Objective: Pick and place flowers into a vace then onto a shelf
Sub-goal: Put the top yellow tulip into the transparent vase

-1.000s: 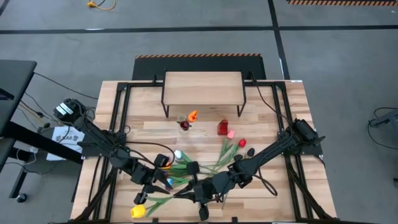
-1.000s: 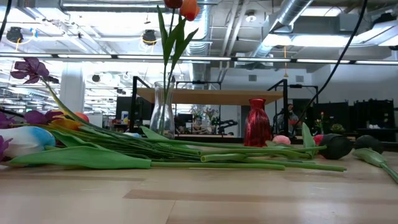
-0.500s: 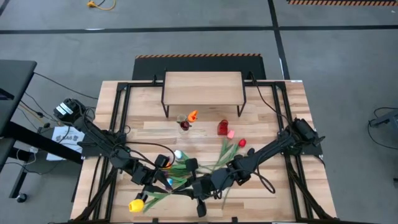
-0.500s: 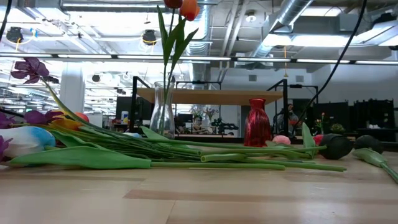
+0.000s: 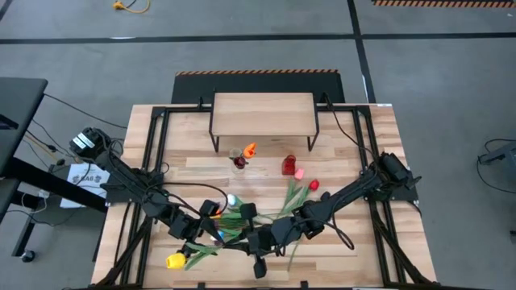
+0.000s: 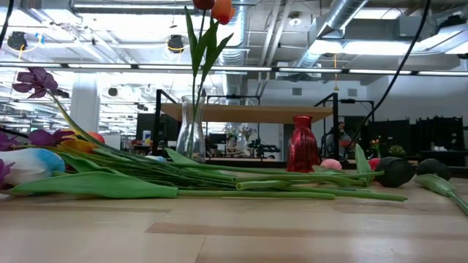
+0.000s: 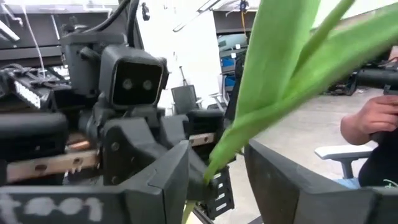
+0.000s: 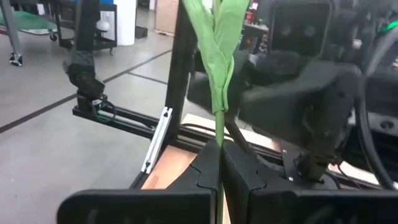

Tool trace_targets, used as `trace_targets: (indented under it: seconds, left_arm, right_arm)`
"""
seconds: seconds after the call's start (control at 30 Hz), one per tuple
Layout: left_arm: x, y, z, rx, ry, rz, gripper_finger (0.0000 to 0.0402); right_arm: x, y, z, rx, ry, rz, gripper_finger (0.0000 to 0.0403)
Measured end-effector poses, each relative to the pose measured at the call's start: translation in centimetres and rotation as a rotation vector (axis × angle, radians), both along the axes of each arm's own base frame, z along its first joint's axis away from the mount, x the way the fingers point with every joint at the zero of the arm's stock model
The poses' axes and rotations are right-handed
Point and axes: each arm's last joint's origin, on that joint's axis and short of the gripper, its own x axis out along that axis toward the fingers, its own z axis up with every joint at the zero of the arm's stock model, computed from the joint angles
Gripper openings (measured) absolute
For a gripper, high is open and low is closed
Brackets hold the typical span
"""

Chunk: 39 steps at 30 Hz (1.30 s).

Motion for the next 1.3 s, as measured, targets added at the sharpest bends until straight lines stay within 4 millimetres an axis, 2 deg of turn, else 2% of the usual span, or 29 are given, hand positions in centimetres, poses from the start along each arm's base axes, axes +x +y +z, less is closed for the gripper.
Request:
trace_targets:
  seconds: [0.33,0.43,0.57,0.83,1.0,1.3]
  left_arm:
    - [-0.1,0.0,0.2,-0.009,-0.016,-0.01,0.0149]
    - [0.0,0.0,0.2,-0.006,-0.016,-0.008,0.0115]
    - [0.0,0.0,0.1,0.013,-0.021,0.014,0.0022]
    - [0.0,0.0,0.0,0.023,-0.007,0.014,0.0004]
    - [0.1,0.0,-0.2,0.027,0.005,0.028,0.0003]
    - [-0.4,0.6,-0.1,0.005,0.115,0.116,0.0002]
  right_arm:
    - [0.0,0.0,0.0,0.003,0.003,-0.002,0.0002]
    - [0.0,0.0,0.0,0.004,0.003,-0.003,0.0011]
    - [0.0,0.0,0.0,0.012,0.007,0.002,0.0028]
    - [-0.2,0.3,-0.1,-0.011,0.012,0.008,0.0064]
    - [-0.2,0.3,-0.4,-0.026,0.034,0.004,0.0109]
    - [-0.6,0.1,-1.8,-0.05,0.172,-0.081,0.0234]
